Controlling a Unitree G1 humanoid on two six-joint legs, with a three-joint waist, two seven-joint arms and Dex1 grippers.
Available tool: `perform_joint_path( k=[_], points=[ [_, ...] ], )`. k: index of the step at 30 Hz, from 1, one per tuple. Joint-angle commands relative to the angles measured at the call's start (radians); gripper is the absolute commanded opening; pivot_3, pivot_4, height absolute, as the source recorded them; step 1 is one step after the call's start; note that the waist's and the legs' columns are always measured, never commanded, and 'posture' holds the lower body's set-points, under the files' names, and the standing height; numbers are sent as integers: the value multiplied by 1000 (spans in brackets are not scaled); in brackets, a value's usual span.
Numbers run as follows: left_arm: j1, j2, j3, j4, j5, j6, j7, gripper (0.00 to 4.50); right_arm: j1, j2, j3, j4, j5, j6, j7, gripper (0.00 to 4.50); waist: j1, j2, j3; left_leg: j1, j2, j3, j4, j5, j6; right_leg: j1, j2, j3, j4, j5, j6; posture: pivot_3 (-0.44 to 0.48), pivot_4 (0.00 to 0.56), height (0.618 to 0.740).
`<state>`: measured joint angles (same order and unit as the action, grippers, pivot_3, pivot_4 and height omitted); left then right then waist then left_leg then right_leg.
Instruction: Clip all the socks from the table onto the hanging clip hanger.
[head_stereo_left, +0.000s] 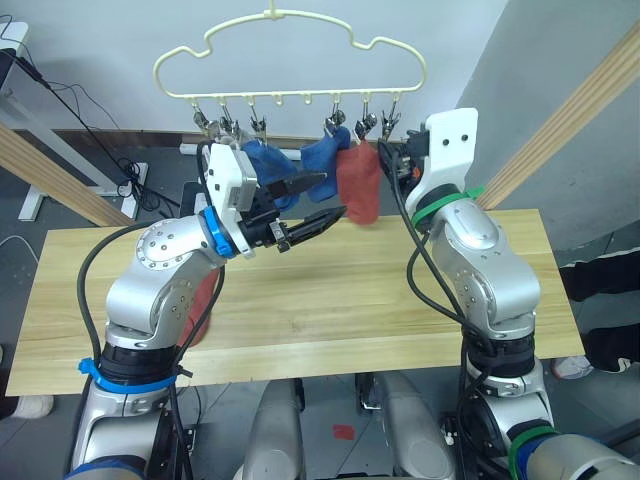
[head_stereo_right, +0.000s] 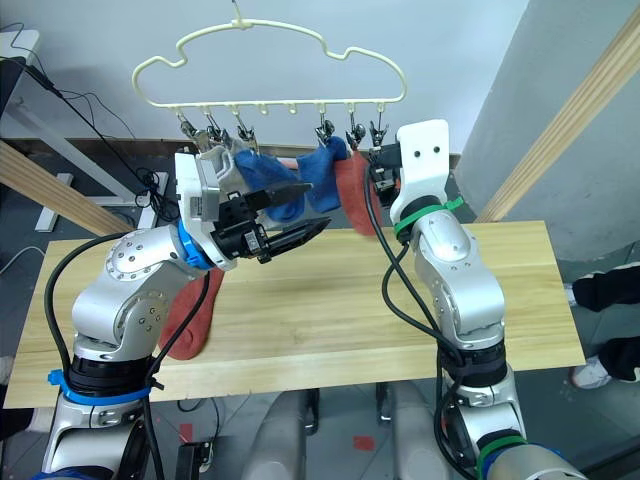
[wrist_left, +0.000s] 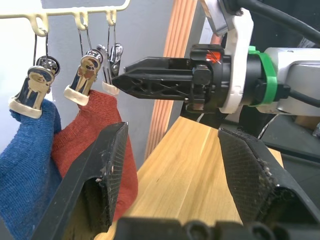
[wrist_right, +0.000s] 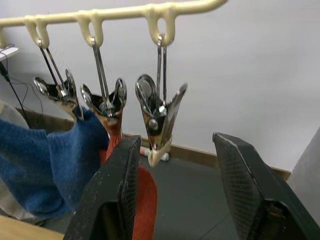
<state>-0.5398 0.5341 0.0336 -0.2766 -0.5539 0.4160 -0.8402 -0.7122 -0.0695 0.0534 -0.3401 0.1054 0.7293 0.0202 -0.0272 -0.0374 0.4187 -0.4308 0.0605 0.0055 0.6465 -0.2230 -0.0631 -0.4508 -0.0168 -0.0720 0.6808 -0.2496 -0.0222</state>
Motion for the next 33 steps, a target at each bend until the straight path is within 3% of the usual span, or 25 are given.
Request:
perform_joint_path(
  k=[1,33],
  points=[
    [-11,-2,14,-41,-23,0,0,3145,-33,14,-7,18,-16,-57,-11,2393,0,0,0,0,0,0,0,0,0,0,0,0,0,0,0,-34,394,740],
    [12,17,21,-35,0,-25,-15,3145,-88,59,5,141,14,-195,101,2393,2,0,0,0,0,0,0,0,0,0,0,0,0,3,-5,-11,385,740]
  ],
)
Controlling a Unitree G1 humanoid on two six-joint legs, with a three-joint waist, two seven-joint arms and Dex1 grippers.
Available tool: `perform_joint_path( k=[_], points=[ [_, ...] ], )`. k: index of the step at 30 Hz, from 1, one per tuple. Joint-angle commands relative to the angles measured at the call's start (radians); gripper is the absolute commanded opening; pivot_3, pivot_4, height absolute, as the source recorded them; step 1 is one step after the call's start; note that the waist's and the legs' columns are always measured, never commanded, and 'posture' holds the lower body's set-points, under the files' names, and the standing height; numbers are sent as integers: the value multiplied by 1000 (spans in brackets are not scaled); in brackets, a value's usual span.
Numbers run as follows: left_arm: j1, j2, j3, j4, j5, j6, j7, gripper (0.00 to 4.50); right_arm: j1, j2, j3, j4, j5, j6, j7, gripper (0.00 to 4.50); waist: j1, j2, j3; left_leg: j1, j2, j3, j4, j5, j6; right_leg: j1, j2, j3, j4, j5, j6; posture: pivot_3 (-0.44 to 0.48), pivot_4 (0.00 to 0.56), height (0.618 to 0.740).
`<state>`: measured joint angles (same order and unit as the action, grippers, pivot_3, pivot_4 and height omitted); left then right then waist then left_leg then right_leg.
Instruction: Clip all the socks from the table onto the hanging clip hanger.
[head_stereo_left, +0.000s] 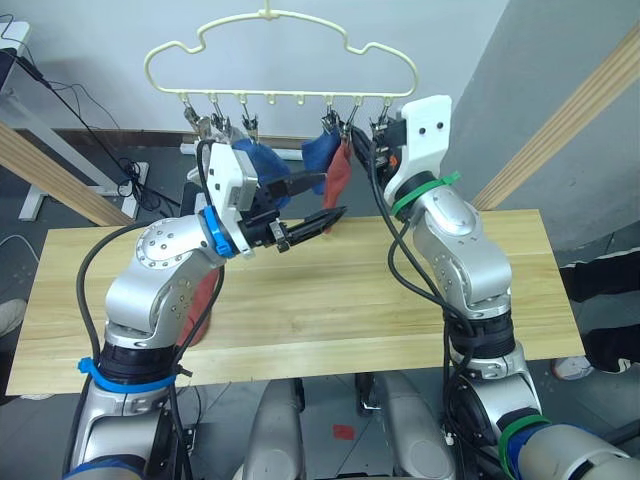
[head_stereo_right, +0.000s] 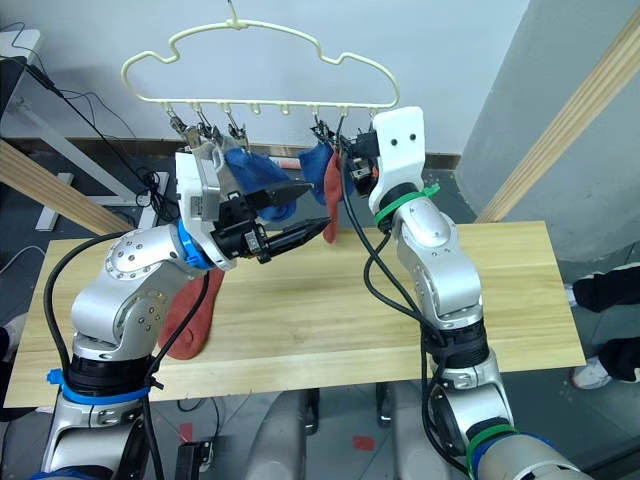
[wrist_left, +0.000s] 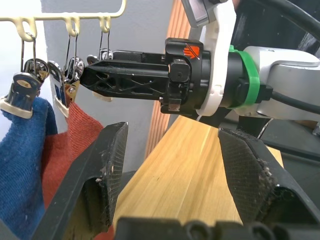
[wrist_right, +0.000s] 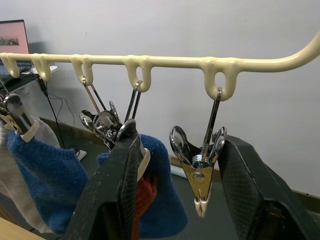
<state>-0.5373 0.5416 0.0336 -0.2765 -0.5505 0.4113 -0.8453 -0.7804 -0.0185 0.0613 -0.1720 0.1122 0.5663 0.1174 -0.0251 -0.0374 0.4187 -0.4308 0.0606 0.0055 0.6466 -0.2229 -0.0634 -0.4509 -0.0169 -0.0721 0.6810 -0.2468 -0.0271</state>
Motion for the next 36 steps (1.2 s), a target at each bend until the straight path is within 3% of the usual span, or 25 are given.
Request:
perform_joint_path(
  k=[1,16,19,22,25,35,36],
  points=[
    [11,11,20,-35,-4,-21,-10,3145,-21,8,-4,-25,7,-35,3,2393,0,0,0,0,0,0,0,0,0,0,0,0,0,0,0,-11,385,740],
    [27,13,15,-43,-2,-26,-8,3145,-35,12,-11,3,1,-64,-9,2393,1,0,0,0,0,0,0,0,0,0,0,0,0,0,0,-10,390,740],
    [26,14,16,-44,-2,-25,-6,3145,-38,14,-13,6,1,-69,-13,1809,2,0,0,0,0,0,0,0,0,0,0,0,0,0,0,-8,390,740],
    [31,15,18,-46,-4,-22,-5,3145,-41,14,-15,10,-1,-73,-17,766,2,0,0,0,0,0,0,0,0,0,0,0,0,0,0,-7,391,740],
    [38,15,21,-48,-1,-18,4,3145,-41,13,-17,12,-2,-76,-19,20,2,0,0,0,0,0,0,0,0,0,0,0,0,0,0,-7,391,740],
    [117,24,43,-44,46,2,97,3145,-45,3,-25,6,-6,-77,-19,20,2,0,0,0,0,0,0,0,0,0,0,0,0,0,0,-11,393,740],
    [140,25,49,-42,68,1,127,3492,-45,1,-25,7,-6,-77,-18,0,2,0,0,0,0,0,0,0,0,0,0,0,0,0,0,-11,393,740]
  ],
)
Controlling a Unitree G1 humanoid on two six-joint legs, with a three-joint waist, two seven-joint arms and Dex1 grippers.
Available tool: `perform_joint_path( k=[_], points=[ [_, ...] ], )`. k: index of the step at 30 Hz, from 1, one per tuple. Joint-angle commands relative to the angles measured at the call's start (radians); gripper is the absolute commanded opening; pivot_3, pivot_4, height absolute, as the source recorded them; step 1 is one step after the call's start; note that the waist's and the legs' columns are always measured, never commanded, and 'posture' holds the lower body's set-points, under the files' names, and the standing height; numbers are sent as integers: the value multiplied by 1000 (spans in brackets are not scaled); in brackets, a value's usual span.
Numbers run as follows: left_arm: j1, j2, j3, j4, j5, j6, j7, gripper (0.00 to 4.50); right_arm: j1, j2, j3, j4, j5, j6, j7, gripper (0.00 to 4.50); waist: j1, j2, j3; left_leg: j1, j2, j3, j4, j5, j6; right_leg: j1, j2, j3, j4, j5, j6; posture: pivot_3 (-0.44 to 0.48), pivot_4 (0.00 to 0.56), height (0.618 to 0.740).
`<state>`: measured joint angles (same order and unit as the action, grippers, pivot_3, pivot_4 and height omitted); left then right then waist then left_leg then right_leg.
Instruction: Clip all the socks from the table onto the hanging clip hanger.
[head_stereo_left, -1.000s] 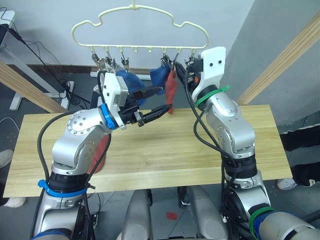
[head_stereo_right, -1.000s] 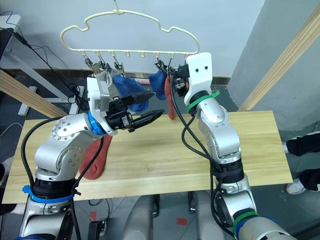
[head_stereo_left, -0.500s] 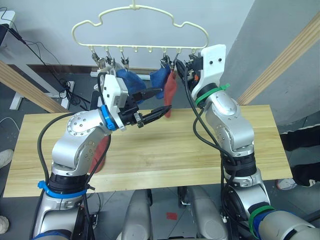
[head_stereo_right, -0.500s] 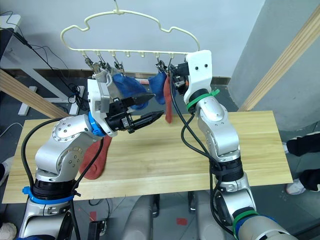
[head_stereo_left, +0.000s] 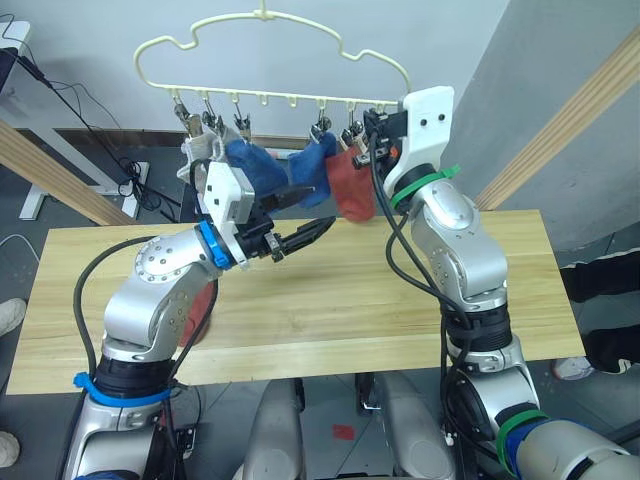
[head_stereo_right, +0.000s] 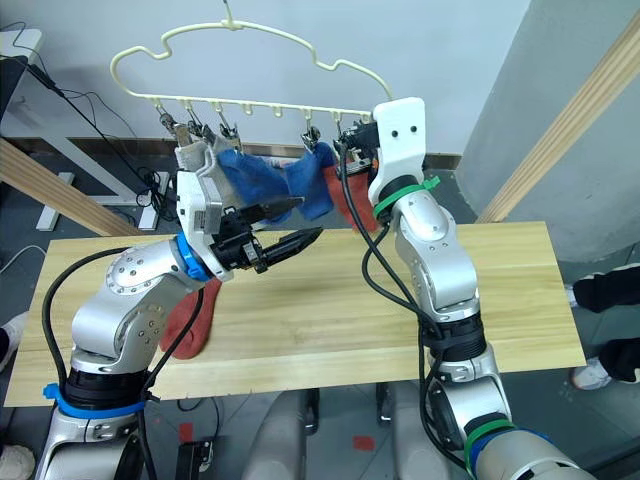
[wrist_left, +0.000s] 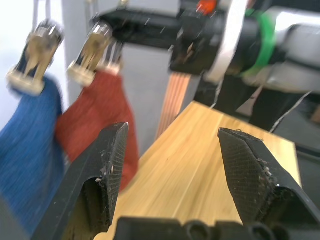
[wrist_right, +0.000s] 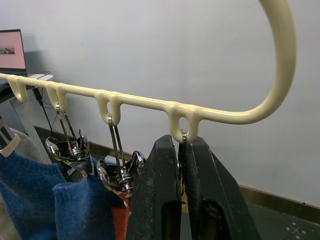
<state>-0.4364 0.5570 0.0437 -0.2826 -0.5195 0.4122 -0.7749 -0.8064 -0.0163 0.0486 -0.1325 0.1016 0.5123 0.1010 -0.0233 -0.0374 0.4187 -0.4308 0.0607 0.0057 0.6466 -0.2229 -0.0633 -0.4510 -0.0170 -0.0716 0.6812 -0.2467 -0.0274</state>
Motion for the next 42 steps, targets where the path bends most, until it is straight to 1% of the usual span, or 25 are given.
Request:
perform_joint_path(
  k=[1,2,3,4,5,7,9,12,13,16,19,23,26,29,33,36,42],
  points=[
    [68,-3,51,-42,59,-11,98,3686,-19,-3,-13,-33,4,-22,-1,0,-1,0,0,0,0,0,0,0,0,0,0,0,0,0,0,-13,393,740],
    [97,-31,71,-50,91,-11,179,3945,-19,-4,-13,-34,3,-22,-1,0,-1,0,0,0,0,0,0,0,0,0,0,0,0,0,0,-13,393,740],
    [116,-51,84,-57,112,-12,233,4232,-19,-5,-13,-34,2,-21,-1,0,-1,0,0,0,0,0,0,0,0,0,0,0,0,0,0,-13,393,740],
    [145,-92,118,-67,150,11,345,4481,-19,-5,-13,-33,2,-21,-1,0,0,0,0,0,0,0,0,0,0,0,0,0,0,0,0,-13,393,740],
    [164,-120,140,-75,176,29,421,4494,-19,-5,-14,-33,1,-20,-1,0,0,0,0,0,0,0,0,0,0,0,0,0,0,0,0,-13,393,740],
    [205,-146,179,-76,262,36,545,4494,-18,-5,-14,-34,2,-18,-1,0,0,0,0,0,0,0,0,0,1,0,-1,0,0,0,0,-13,396,740],
    [237,-153,203,-67,308,51,605,4494,-17,-7,-14,-36,2,-16,0,0,-1,0,0,0,0,0,0,-1,1,0,-1,0,0,0,0,-11,398,740],
    [255,-174,252,-5,308,149,673,4494,-18,-6,-13,-34,5,-14,4,0,1,0,0,0,0,0,0,-1,2,0,-1,-1,1,0,0,-9,400,740],
    [252,-178,258,6,305,162,679,4494,-19,-6,-13,-34,6,-14,5,0,1,0,0,0,0,0,0,-1,2,0,-1,-1,1,0,0,-9,400,740],
    [228,-164,266,129,302,213,672,4494,-20,-3,-10,-34,7,-12,9,0,5,0,0,0,0,0,0,-1,2,0,-1,0,1,0,1,-14,401,740],
    [216,-141,243,212,316,178,635,4494,-19,-2,-8,-36,7,-9,11,0,8,0,0,0,0,0,0,-1,1,0,-1,-1,1,0,1,-14,401,740],
    [167,-145,243,345,334,160,657,4494,-19,-1,-7,-37,8,-8,12,0,14,0,0,0,0,0,0,0,1,0,-1,-1,0,0,0,-20,401,740],
    [133,-142,237,408,349,124,660,4494,-20,0,-5,-40,8,-5,12,0,16,0,0,0,0,0,0,0,1,0,-1,-1,1,0,0,-27,400,740],
    [113,-147,224,415,348,101,641,4494,-17,1,-3,-47,8,-1,12,0,16,0,0,0,0,0,0,0,0,0,-1,-1,1,0,0,-33,398,740],
    [116,-163,245,362,322,46,623,4494,-15,0,-2,-51,9,3,14,0,17,0,0,0,0,0,0,0,0,0,-1,-1,0,0,0,-33,396,740],
    [125,-156,249,321,322,-11,605,4494,-14,-1,-2,-52,9,4,14,0,17,0,0,0,0,0,0,0,0,0,-1,-1,0,0,0,-33,396,740],
    [82,-136,212,372,347,38,601,4494,-12,0,0,-54,10,7,15,0,18,0,0,0,0,0,0,0,0,0,-1,-1,0,0,0,-33,396,740]
  ],
)
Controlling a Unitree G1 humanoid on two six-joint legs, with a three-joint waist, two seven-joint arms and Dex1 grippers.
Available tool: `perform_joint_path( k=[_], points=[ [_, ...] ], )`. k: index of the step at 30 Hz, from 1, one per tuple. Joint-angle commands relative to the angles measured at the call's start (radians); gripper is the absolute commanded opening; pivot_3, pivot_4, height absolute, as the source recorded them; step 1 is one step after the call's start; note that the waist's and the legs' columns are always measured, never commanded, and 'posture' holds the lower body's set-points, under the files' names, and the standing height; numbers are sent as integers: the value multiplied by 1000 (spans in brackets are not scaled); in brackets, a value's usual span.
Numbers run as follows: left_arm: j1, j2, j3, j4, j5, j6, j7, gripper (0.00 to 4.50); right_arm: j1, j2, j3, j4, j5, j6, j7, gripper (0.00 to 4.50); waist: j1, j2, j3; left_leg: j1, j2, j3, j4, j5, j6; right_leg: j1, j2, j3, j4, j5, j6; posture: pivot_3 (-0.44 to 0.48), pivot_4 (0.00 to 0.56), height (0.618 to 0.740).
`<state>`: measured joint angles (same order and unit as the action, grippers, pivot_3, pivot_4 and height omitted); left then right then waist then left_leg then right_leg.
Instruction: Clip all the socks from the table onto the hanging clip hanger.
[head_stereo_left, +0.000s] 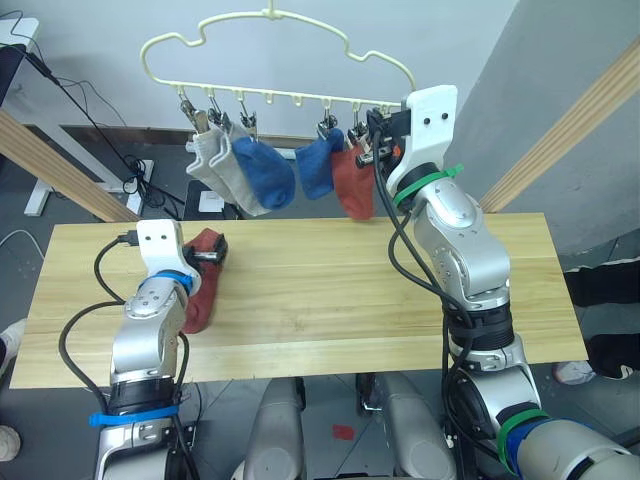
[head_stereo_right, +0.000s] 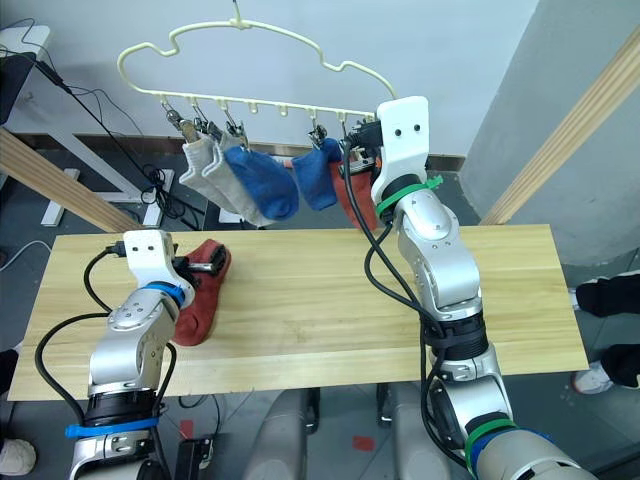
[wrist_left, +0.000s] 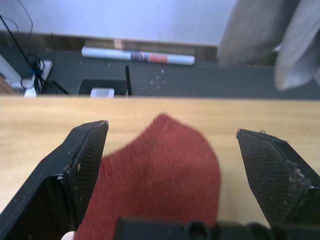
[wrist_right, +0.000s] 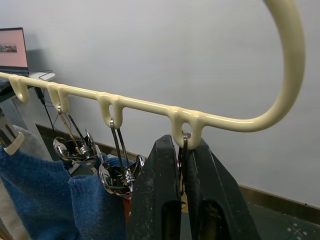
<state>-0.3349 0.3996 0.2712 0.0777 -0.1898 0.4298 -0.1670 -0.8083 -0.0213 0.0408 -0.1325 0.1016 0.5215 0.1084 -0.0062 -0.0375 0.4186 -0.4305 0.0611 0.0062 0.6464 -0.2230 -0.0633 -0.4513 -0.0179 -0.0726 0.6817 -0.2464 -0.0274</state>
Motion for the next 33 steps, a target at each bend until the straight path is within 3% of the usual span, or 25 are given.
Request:
perform_joint_path(
  k=[1,10,16,20,26,33],
  points=[
    [-28,25,-22,34,23,35,-10,4494,-9,6,8,-55,10,-2,8,0,2,0,0,0,0,0,0,0,0,0,0,0,0,0,0,-33,396,740],
    [-143,32,-53,243,55,34,-16,4494,-7,12,14,-65,10,9,7,0,3,0,0,0,0,0,0,0,0,0,0,-1,0,0,0,-42,397,740],
    [-131,18,-53,247,47,128,-6,4494,-5,11,13,-73,9,17,4,0,0,0,0,0,0,1,0,0,0,0,0,0,0,0,0,-46,401,740],
    [-111,16,-63,214,56,143,-9,3734,-7,10,11,-76,7,19,2,0,-1,0,0,1,0,1,0,0,0,0,0,1,1,0,0,-47,404,740],
    [-79,-14,-33,152,41,190,31,1958,-10,6,12,-70,3,10,3,0,-1,0,0,2,0,3,0,0,0,0,0,2,1,0,0,-43,403,740],
    [-26,-32,-59,63,33,179,3,461,-13,2,14,-65,0,3,3,0,-2,0,0,3,0,5,-1,0,0,0,0,4,1,0,0,-43,403,740]
  ],
)
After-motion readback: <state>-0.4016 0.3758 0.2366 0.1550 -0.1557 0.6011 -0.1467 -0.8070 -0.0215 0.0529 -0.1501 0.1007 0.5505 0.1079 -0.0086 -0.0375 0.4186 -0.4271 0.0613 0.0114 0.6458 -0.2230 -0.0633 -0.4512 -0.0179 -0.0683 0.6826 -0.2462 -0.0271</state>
